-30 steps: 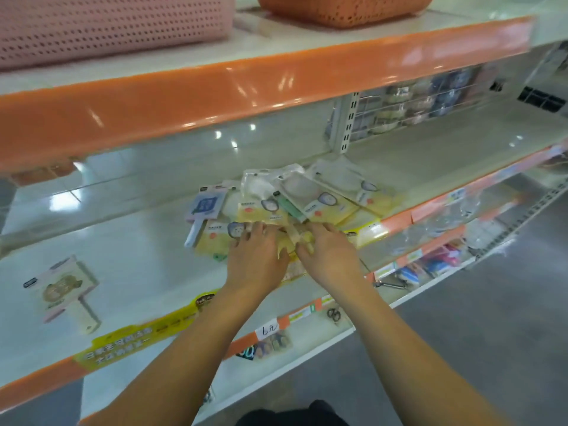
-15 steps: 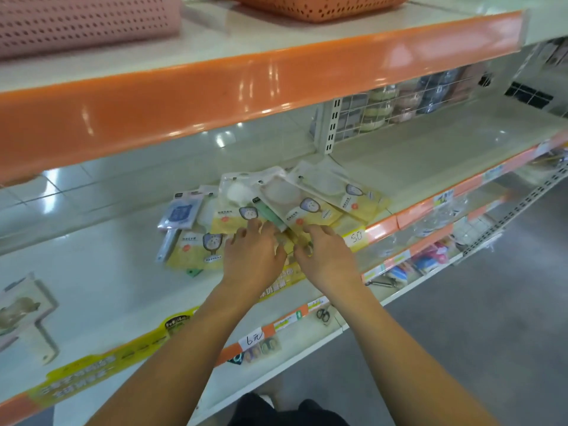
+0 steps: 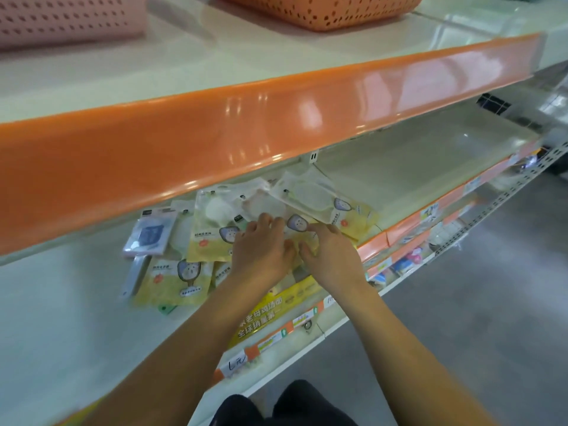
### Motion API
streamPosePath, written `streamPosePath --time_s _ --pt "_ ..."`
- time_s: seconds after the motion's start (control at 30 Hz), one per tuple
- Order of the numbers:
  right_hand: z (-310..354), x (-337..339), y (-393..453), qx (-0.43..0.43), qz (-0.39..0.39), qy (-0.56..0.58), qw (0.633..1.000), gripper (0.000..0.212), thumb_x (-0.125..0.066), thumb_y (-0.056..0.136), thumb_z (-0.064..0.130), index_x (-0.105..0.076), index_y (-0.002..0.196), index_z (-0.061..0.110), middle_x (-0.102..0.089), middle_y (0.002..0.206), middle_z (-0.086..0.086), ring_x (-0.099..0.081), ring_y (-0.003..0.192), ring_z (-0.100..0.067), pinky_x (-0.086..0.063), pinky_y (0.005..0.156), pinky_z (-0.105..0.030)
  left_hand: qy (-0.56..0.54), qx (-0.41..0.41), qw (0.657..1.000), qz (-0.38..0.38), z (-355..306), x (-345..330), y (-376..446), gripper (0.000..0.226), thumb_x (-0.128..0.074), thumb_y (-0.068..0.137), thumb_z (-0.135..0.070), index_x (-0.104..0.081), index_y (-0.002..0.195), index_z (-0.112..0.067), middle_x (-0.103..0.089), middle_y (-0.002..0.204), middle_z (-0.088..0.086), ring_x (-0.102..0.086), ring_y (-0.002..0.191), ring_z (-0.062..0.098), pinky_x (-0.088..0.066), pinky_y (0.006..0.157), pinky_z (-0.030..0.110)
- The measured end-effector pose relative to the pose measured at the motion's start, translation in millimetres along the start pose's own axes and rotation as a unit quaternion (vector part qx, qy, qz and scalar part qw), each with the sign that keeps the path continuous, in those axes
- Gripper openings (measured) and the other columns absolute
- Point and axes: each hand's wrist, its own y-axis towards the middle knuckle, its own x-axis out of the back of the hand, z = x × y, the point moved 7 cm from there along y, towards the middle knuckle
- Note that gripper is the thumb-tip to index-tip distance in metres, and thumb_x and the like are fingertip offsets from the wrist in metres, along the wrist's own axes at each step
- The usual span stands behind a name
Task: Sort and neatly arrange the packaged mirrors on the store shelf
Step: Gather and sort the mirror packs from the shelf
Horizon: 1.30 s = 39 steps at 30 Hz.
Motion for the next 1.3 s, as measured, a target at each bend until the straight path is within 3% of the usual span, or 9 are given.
streamPosePath --time_s 0.17,0.3,0.53,0.83,1.1,1.3 --pt "-6.5 -4.6 27.3 0.010 0.003 -0.012 1.000 0.039 -0.057 0.090 0.033 -0.057 0.127 0.019 -0.058 0.121 -0.008 -0.054 0.111 -0.035 -0.049 0.084 -0.040 -0.008 -0.004 1.000 -0.007 -4.9 -3.9 18.5 0.039 -0.048 0.089 -0.043 -0.049 0.120 -0.019 -0.047 0.121 0.003 -0.050 0.110 0.028 -0.044 0.083 0.041" --pt "-15.9 -8.0 57.4 0.045 0.043 -0.013 0.998 0.049 -0.059 0.088 0.036 -0.051 0.135 0.025 -0.048 0.136 -0.003 -0.043 0.125 -0.033 -0.039 0.101 -0.043 0.023 0.020 0.999 -0.016 -9.8 -7.6 40.1 0.039 -0.046 0.090 -0.043 -0.050 0.120 -0.018 -0.050 0.122 0.003 -0.052 0.108 0.028 -0.044 0.080 0.040" --pt "-40.8 1.2 119.8 0.142 0.114 -0.084 0.980 0.064 -0.058 0.086 0.055 -0.037 0.143 0.037 -0.024 0.153 0.000 -0.022 0.141 -0.029 -0.028 0.110 -0.048 0.026 0.100 0.994 -0.023 -26.7 -13.1 63.2 0.039 -0.045 0.091 -0.032 -0.048 0.127 -0.018 -0.049 0.127 0.004 -0.052 0.112 0.028 -0.041 0.085 0.040" --pt "-61.3 2.0 159.4 0.226 0.189 -0.114 0.949 0.088 -0.067 0.073 0.067 -0.025 0.146 0.044 -0.009 0.160 -0.001 -0.014 0.143 -0.032 -0.023 0.110 -0.049 0.043 0.228 0.972 -0.023 -39.4 -17.0 68.2 0.041 -0.045 0.090 -0.035 -0.047 0.128 -0.019 -0.047 0.130 0.004 -0.049 0.115 0.028 -0.042 0.086 0.040" --pt "-58.1 -6.2 162.3 0.277 0.202 -0.110 0.933 0.058 -0.069 0.076 0.055 -0.038 0.125 0.046 -0.034 0.137 -0.002 -0.035 0.120 -0.035 -0.032 0.094 -0.045 0.029 0.304 0.952 -0.030 -46.7 -20.2 48.3 0.038 -0.043 0.093 -0.039 -0.047 0.127 -0.020 -0.046 0.128 0.002 -0.049 0.113 0.026 -0.042 0.087 0.038" --pt "-60.4 -9.3 157.9 0.263 0.196 -0.107 0.939 0.062 -0.073 0.079 0.043 -0.039 0.130 0.045 -0.032 0.142 -0.003 -0.033 0.123 -0.034 -0.031 0.096 -0.042 0.039 0.309 0.949 -0.057 -56.8 -23.9 38.3 0.036 -0.043 0.093 -0.040 -0.049 0.123 -0.021 -0.048 0.123 0.000 -0.052 0.108 0.023 -0.041 0.079 0.035"
